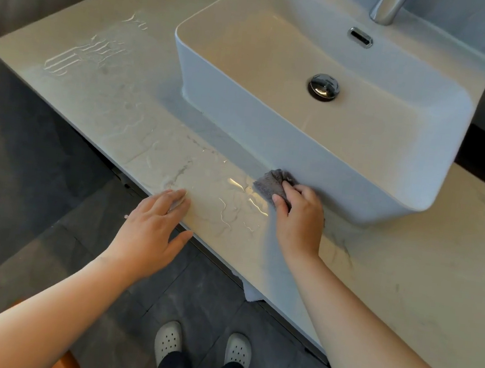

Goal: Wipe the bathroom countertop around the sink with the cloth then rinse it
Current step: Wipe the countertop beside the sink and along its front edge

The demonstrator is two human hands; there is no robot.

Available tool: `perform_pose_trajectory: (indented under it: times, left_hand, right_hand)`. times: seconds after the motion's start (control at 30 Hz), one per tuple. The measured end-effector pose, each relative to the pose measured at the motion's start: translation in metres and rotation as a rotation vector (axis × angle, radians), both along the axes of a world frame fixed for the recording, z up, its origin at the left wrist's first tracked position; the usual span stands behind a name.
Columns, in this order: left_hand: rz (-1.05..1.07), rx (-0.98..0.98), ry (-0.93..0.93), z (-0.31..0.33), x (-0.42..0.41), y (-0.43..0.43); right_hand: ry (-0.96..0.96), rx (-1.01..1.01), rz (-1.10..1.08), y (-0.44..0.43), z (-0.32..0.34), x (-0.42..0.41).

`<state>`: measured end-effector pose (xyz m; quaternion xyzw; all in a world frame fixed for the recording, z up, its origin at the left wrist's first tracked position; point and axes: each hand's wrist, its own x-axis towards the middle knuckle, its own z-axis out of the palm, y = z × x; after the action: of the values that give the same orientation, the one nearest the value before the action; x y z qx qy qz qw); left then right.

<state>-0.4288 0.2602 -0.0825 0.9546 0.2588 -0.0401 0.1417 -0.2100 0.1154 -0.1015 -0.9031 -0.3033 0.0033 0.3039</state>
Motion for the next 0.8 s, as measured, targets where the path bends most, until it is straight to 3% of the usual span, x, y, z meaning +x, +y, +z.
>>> perform_pose_trajectory:
  times: [0.13,0.43,0.57,0.67,0.8]
  left_hand:
    - [-0.036,-0.003,-0.033,0.000,-0.002,0.004]
    - [0.027,-0.084,-0.128,0.010,0.002,0.025]
    - [0.057,-0.046,-0.101,0.008,0.012,0.045]
    - [0.058,-0.038,-0.033,0.001,0.010,0.052]
    - [0.018,0.000,0.020,-0.009,0.004,0.054]
  right_hand:
    - [0.003,0.020,-0.040,0.006,-0.001,-0.005]
    - [-0.008,-0.003,0.118,-0.032,-0.002,-0.090]
    - [0.176,0.015,0.208,-0.036,0.009,-0.110]
    - [0.339,0.163,0.121,-0.029,0.028,-0.096]
    - [0.162,0.216,-0.093,-0.006,0.039,-0.039]
